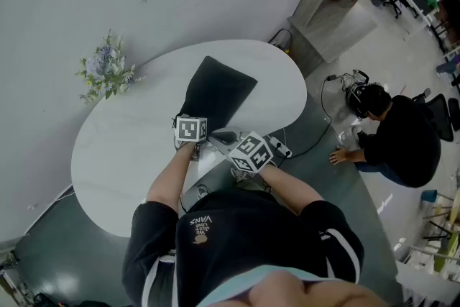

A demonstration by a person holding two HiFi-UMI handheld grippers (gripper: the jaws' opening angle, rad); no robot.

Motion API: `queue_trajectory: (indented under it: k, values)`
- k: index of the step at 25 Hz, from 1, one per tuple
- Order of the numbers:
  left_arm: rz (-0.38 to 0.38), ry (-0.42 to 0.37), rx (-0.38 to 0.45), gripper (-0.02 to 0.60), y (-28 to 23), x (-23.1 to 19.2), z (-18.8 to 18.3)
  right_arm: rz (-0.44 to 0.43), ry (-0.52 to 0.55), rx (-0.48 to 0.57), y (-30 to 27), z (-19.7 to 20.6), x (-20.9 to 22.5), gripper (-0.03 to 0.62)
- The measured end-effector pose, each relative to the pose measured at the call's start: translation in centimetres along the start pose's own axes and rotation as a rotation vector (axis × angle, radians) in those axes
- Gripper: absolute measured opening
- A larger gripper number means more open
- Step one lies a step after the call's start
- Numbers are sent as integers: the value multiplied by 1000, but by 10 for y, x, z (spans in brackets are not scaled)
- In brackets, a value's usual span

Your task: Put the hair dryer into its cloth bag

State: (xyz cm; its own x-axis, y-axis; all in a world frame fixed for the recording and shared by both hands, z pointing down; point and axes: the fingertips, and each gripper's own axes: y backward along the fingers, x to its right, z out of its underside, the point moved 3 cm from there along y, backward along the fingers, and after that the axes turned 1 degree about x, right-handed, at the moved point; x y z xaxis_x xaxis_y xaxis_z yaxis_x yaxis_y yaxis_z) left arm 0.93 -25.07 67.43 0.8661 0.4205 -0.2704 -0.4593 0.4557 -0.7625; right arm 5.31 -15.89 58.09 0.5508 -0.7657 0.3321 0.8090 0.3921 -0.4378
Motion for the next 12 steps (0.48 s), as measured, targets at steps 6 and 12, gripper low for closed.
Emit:
queue_trajectory:
  k: [6, 12]
  values:
    - [-5, -3, -20, 233, -16, -3, -10, -3, -30, 0, 0, 1, 16, 49]
    - [-15, -1, -81, 233, -28, -5, -13, 3, -47, 5, -3, -2, 27, 49]
